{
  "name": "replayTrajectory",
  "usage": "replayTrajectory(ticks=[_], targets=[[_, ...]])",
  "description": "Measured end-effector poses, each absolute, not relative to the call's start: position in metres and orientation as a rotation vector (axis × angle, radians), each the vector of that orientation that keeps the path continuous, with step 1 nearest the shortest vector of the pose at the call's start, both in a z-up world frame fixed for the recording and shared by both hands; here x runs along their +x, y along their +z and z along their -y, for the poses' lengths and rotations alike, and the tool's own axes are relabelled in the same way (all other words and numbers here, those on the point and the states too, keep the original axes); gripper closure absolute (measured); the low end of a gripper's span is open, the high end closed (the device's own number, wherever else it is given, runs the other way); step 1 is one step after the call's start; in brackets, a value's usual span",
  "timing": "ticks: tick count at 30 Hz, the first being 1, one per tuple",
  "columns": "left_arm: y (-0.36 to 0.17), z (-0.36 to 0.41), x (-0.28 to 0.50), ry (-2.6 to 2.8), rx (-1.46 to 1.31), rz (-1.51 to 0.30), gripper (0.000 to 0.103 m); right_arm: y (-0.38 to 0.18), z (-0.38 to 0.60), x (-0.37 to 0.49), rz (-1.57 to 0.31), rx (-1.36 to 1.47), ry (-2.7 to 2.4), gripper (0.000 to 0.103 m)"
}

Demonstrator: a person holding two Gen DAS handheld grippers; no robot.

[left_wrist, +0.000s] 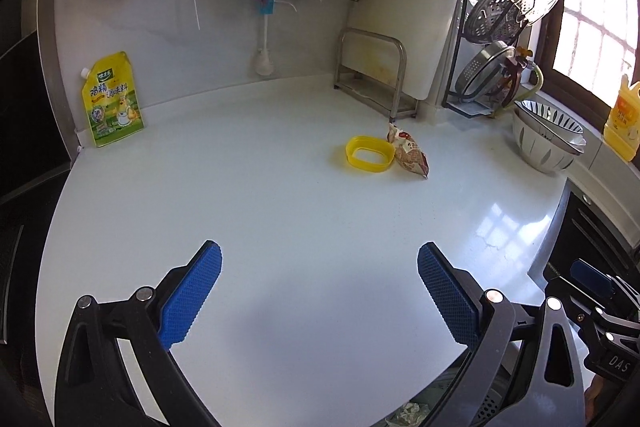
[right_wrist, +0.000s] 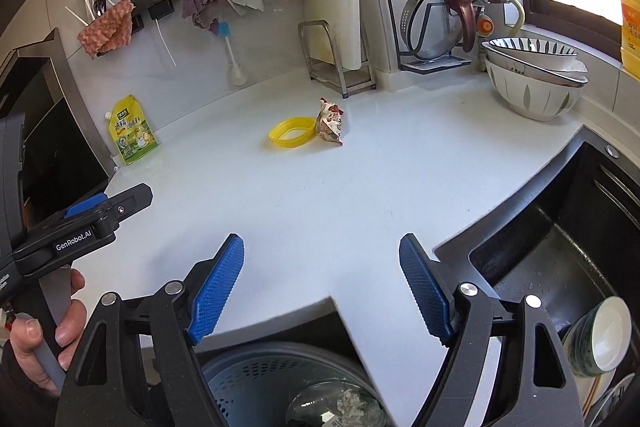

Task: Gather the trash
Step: 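Move both open tools forward to the yellow lid and snack wrapper, then grasp the snack wrapper with the right tool while the left tool grasps the yellow lid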

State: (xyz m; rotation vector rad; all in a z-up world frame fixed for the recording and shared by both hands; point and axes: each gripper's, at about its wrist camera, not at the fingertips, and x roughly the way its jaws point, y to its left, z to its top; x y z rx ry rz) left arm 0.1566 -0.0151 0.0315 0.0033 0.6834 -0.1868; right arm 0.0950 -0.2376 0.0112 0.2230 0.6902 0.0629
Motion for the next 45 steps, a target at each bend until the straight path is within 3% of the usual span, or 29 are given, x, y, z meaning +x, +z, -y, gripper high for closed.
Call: replayTrajectory(ticks=[21, 45], targets=[[0.011, 0.031, 0.303, -0.076, 0.005, -0.718, 0.006, -0.012, 0.253, 0.273, -0.759, 0.210, 0.113, 0.026], [-0.013, 0.029, 0.317, -0.045, 0.026, -0.748, 0.006, -0.047, 0.250, 0.360, -0.869, 0.183, 0.070, 0.027]])
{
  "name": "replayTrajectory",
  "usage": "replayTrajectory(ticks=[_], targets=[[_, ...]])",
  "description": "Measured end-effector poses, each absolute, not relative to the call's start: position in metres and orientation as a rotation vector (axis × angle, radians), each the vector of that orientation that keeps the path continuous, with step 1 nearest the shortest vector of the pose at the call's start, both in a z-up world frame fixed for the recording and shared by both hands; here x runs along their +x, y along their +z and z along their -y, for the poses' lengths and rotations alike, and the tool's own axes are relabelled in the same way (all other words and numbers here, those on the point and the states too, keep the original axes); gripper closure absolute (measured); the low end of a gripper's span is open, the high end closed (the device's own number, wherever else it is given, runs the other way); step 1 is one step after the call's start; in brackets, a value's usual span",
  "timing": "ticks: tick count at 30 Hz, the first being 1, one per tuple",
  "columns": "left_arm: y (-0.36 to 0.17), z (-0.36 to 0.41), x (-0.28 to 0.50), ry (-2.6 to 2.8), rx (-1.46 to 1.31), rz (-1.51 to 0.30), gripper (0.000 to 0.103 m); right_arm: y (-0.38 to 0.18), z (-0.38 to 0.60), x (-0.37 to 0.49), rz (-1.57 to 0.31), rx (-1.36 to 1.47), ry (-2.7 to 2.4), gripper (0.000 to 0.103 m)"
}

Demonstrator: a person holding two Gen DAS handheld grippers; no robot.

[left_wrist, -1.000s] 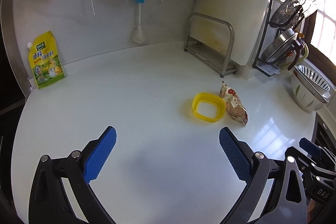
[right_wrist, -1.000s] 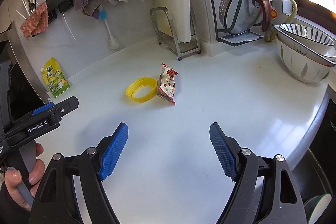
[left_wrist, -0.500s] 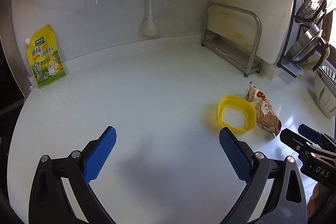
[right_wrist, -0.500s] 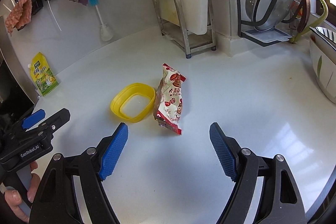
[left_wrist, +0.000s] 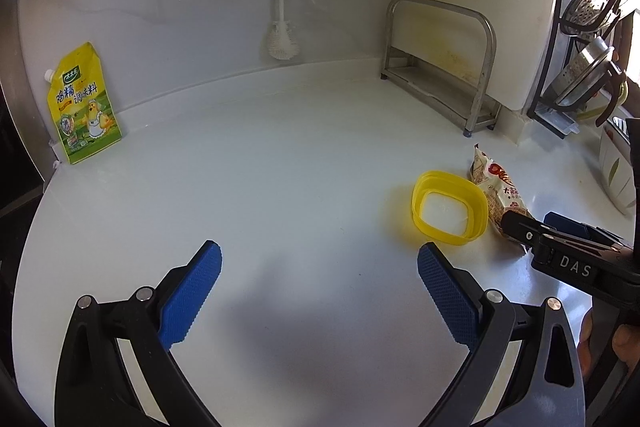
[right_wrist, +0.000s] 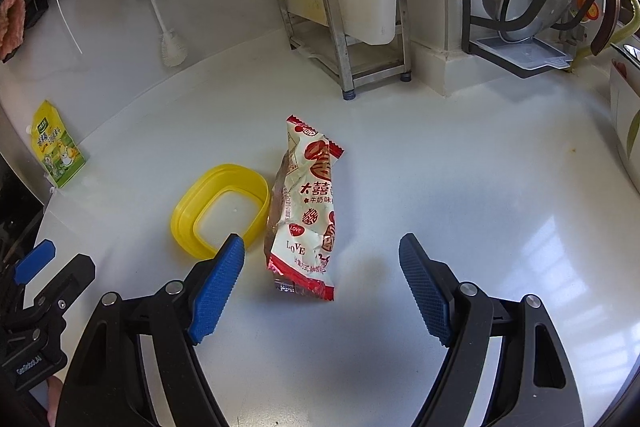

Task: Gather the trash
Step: 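Grasp the snack wrapper with the right tool while the left tool grasps the yellow lid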

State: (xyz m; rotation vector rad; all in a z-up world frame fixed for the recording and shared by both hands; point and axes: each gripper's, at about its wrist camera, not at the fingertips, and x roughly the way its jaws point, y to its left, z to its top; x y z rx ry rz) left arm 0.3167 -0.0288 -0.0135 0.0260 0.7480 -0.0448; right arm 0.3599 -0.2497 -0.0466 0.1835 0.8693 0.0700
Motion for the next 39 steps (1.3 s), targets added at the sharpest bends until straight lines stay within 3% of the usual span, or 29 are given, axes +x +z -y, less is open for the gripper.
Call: replayTrajectory(ticks=[5, 7, 10, 12, 15, 24, 39], targets=[[-0.014, 0.032, 0.315, -0.050, 0.040, -0.746, 0.006, -0.051, 0.246, 0.368, -0.890, 0.158, 0.061, 0.027], [-0.014, 0.032, 0.315, -0.051, 0.041, -0.744, 0.006, -0.052, 0.245, 0.369, -0.894, 0.145, 0.060, 0.033], [-0.013, 0.033, 0.314, -0.054, 0.043, -0.743, 0.006, -0.053, 0.244, 0.370, -0.898, 0.140, 0.065, 0.043], [-0.014, 0.033, 0.313, -0.056, 0.044, -0.742, 0.006, -0.053, 0.243, 0.370, -0.897, 0.125, 0.068, 0.058], [-0.014, 0.035, 0.313, -0.060, 0.046, -0.742, 0.006, -0.052, 0.243, 0.369, -0.891, 0.129, 0.082, 0.071], [-0.014, 0.051, 0.311, -0.101, 0.058, -0.729, 0.006, -0.040, 0.268, 0.355, -0.817, 0.208, 0.070, 0.073], [-0.032, 0.111, 0.355, -0.173, 0.030, -0.853, 0.006, -0.031, 0.317, 0.344, -0.760, 0.333, 0.009, 0.073]])
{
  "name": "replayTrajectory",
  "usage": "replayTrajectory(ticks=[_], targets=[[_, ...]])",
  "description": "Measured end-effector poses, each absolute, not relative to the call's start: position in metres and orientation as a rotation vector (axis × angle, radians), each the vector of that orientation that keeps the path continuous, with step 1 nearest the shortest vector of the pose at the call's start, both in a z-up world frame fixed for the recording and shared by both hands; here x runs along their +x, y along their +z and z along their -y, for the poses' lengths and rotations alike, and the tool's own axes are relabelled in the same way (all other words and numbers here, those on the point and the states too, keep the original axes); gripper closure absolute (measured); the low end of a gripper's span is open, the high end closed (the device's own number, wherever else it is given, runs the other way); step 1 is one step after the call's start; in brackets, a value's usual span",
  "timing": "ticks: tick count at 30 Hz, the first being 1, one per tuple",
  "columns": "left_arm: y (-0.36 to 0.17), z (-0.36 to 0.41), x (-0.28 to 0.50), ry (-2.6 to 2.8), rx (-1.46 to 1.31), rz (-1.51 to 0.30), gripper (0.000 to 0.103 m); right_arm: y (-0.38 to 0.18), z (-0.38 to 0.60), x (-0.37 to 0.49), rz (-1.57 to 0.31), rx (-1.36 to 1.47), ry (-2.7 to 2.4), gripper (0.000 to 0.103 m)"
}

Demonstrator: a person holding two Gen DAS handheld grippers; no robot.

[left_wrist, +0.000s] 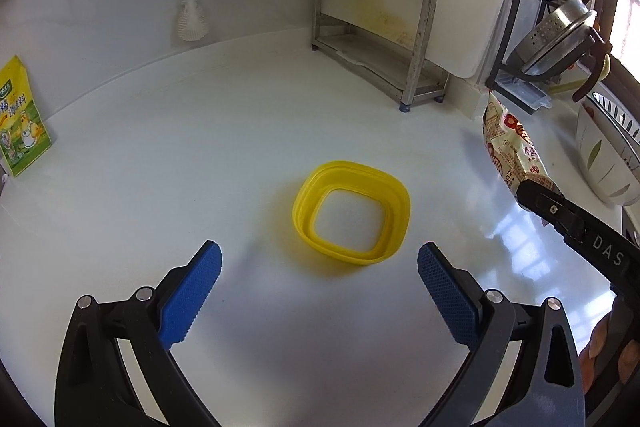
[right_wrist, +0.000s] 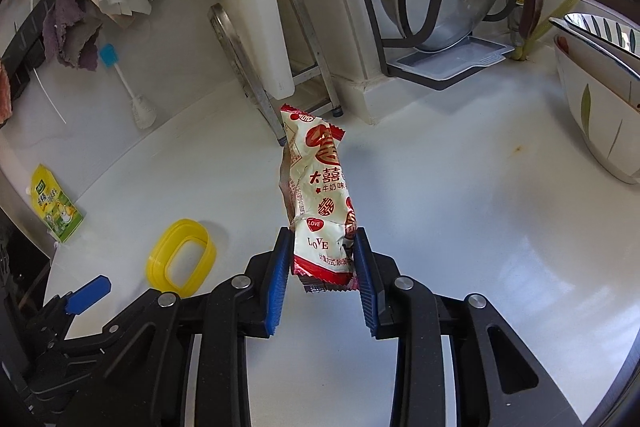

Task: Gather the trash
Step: 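Grasp the snack wrapper with the right tool while the left tool grasps the yellow lid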

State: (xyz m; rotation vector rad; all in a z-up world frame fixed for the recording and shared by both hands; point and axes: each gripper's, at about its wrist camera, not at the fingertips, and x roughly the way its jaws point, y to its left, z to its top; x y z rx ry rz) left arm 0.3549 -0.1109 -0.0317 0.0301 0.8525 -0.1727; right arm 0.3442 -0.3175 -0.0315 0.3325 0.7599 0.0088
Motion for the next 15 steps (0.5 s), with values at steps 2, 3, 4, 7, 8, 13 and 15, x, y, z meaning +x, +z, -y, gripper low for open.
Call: replayTrajectory(ticks=[2, 3, 4, 7, 8, 13, 15], targets=[[-0.033, 0.116, 0.361, -0.170, 0.033, -0.861, 0.006, -0.030, 0.319, 0.343, -0.755, 0.344, 0.010, 0.073], [-0.034, 0.119, 0.364, -0.172, 0.032, -0.866, 0.006, -0.030, 0.320, 0.343, -0.753, 0.348, 0.011, 0.073], [-0.035, 0.121, 0.367, -0.176, 0.031, -0.873, 0.006, -0.029, 0.320, 0.343, -0.750, 0.350, 0.011, 0.073], [-0.040, 0.129, 0.376, -0.192, 0.025, -0.907, 0.006, -0.029, 0.321, 0.341, -0.745, 0.357, 0.015, 0.073], [-0.042, 0.131, 0.379, -0.190, 0.026, -0.916, 0.006, -0.029, 0.322, 0.341, -0.745, 0.358, 0.016, 0.073], [-0.048, 0.140, 0.391, -0.185, 0.051, -0.939, 0.006, -0.030, 0.324, 0.340, -0.744, 0.366, 0.020, 0.073], [-0.050, 0.143, 0.394, -0.183, 0.069, -0.941, 0.007, -0.030, 0.324, 0.340, -0.744, 0.363, 0.021, 0.073]])
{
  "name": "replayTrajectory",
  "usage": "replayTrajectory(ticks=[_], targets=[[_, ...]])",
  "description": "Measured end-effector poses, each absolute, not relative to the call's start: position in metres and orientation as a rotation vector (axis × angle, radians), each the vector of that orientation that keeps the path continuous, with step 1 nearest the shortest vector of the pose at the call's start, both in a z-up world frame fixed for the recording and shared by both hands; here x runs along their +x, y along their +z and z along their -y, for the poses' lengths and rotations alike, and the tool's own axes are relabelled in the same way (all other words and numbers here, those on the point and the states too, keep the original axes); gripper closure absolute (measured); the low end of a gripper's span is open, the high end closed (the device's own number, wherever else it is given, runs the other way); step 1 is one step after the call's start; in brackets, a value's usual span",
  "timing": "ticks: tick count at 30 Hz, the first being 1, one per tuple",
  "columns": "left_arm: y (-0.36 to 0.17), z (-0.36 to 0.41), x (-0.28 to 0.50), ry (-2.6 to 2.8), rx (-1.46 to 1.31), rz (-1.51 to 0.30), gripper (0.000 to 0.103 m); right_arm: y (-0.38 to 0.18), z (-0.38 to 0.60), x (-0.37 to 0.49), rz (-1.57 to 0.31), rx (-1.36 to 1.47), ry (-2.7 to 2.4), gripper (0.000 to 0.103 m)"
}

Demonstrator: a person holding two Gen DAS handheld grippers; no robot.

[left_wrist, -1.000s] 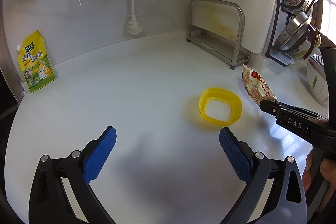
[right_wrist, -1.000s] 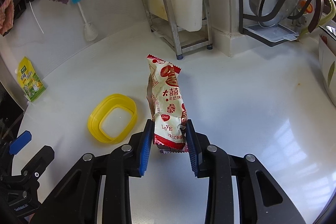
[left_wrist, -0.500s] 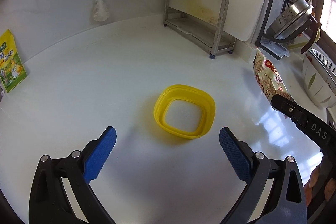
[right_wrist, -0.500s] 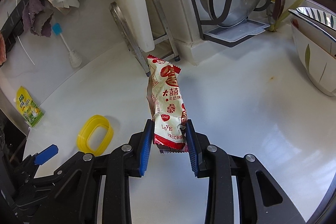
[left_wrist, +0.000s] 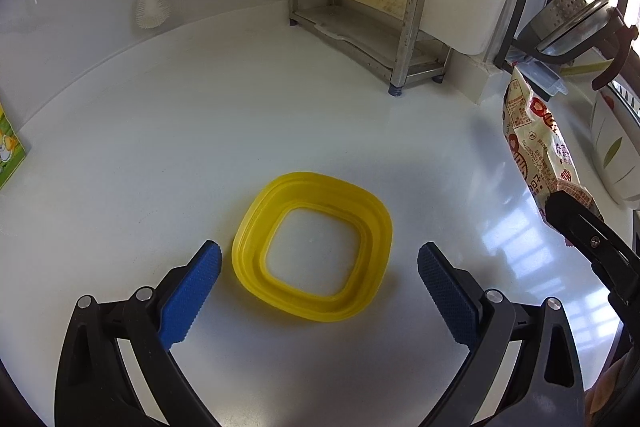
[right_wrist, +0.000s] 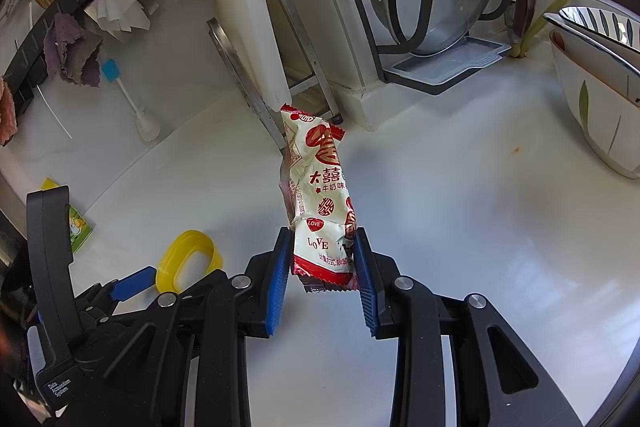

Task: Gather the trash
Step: 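Grasp the snack wrapper with the right tool while the left tool grasps the yellow lid, then carry the lid in the left tool and wrapper in the right tool over the bin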

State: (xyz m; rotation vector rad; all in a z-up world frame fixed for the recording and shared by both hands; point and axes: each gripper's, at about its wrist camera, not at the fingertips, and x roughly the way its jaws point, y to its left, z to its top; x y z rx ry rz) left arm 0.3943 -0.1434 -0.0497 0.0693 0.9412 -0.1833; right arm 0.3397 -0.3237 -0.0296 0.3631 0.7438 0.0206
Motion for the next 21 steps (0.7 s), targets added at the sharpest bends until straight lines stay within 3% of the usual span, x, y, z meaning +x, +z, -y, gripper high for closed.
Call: replayTrajectory(ticks=[2, 5, 6, 21], targets=[[-0.051, 0.147, 0.396, -0.180, 0.093, -0.936, 0.008, -0.030, 0.323, 0.340, -0.745, 0.357, 0.019, 0.073], [-0.052, 0.149, 0.397, -0.192, 0.101, -0.947, 0.029, -0.029, 0.321, 0.341, -0.746, 0.351, 0.019, 0.073], [-0.052, 0.148, 0.397, -0.201, 0.088, -0.947, 0.030, -0.029, 0.321, 0.341, -0.747, 0.350, 0.020, 0.073], [-0.034, 0.119, 0.370, -0.152, 0.075, -0.827, 0.033, -0.029, 0.317, 0.334, -0.744, 0.337, 0.021, 0.073]])
